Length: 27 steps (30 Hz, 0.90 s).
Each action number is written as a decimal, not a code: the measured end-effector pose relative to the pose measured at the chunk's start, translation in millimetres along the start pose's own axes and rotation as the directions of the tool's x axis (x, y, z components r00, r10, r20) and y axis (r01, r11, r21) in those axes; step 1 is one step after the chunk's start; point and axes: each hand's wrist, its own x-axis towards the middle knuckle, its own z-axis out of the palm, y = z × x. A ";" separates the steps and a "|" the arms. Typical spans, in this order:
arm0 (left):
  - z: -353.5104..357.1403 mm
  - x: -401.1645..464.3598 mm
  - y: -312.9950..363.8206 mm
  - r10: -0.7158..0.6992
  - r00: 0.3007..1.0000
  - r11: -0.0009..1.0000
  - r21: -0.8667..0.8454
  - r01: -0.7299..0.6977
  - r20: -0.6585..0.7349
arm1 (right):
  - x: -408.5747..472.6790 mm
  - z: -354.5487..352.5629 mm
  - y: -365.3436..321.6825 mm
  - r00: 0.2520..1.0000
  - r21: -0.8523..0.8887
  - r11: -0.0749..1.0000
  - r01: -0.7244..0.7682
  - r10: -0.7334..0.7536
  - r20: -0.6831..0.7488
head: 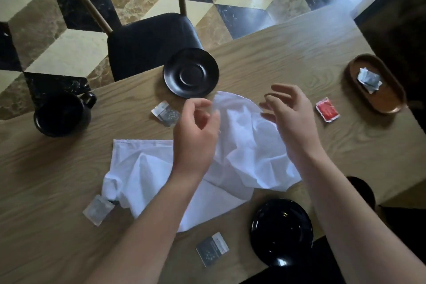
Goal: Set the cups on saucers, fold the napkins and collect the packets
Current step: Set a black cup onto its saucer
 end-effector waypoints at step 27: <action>189.3 -146.3 -85.2 -0.415 0.708 0.880 0.450 0.152 0.571 | -94.9 -250.5 154.8 0.922 -0.161 0.921 -0.354 0.315 -0.226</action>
